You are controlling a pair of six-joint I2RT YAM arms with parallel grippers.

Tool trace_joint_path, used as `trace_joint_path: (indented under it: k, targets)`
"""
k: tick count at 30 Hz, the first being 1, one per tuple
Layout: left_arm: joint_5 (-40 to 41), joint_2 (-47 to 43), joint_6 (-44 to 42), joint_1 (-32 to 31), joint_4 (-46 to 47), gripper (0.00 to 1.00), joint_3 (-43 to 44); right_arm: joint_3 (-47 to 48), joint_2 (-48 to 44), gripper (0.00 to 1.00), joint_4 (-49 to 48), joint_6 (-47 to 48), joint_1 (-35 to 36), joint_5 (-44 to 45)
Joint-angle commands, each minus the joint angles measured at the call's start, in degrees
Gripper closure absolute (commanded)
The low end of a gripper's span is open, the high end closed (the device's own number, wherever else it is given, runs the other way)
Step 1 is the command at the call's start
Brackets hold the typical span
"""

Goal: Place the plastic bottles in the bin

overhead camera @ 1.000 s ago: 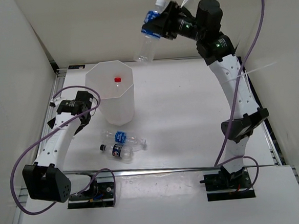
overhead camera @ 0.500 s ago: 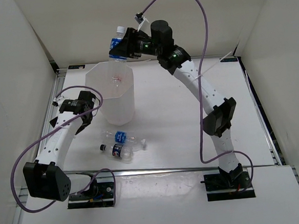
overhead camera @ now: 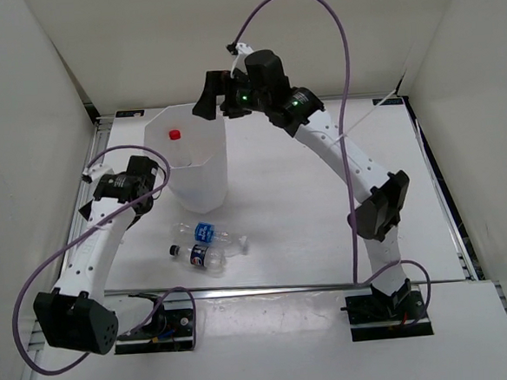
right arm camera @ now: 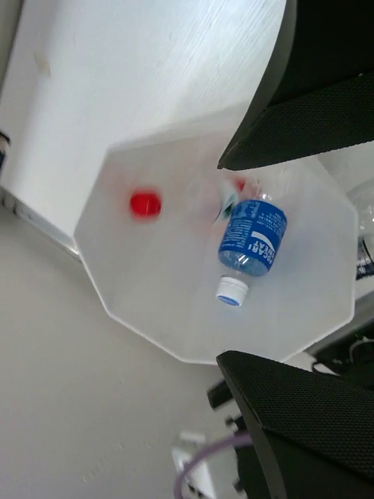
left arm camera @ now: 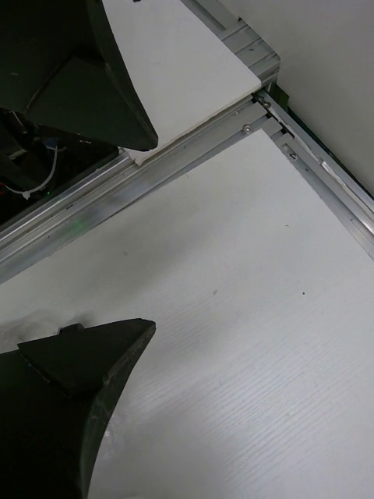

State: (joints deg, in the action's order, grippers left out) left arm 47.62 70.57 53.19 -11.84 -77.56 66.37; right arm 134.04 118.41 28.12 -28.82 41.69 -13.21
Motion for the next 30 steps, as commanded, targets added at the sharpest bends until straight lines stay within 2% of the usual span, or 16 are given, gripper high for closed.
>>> trace_joint_path:
  k: [1,5,6,8,9,12,15,19,26,30]
  targets:
    - [2.0,-4.4,1.0,-0.3,-2.9,0.00,1.5,-1.8,-9.2,0.00,0.9,3.5,-0.3,11.6]
    - [-7.4,-6.9,-0.9,-0.3,-2.9,0.00,5.1,-10.1,-18.4,0.00,1.4,2.0,-0.3,17.6]
    - [-15.0,-8.7,-0.9,0.4,-2.9,0.00,5.1,-11.5,-19.7,0.00,1.4,1.5,-0.3,17.6]
    - [-22.4,-11.7,-4.5,1.5,1.8,0.00,4.0,-14.3,-23.1,0.00,1.9,1.5,-0.9,17.6]
    - [-29.4,-15.2,-5.1,1.5,6.6,0.00,2.9,-16.9,-24.2,0.00,1.9,1.0,-1.4,17.6]
    - [-39.0,-22.4,-4.3,2.1,13.4,0.00,-3.3,-20.4,-27.1,0.00,3.3,0.3,-1.4,17.1]
    - [-41.0,-25.5,0.1,2.7,15.9,0.00,-9.2,-22.5,-28.3,0.00,5.9,-0.2,-2.0,15.4]
    - [-48.5,-28.1,6.2,2.7,18.8,0.00,-17.6,-22.5,-28.8,0.00,8.2,-0.2,-2.5,14.3]
    - [-57.9,-35.2,16.9,2.7,31.0,0.00,-36.7,-22.8,-31.0,0.00,12.5,2.9,-3.1,13.7]
    - [-59.0,-37.8,20.5,2.7,35.7,0.00,-44.1,-26.9,-34.9,0.00,12.5,4.3,-4.4,10.6]
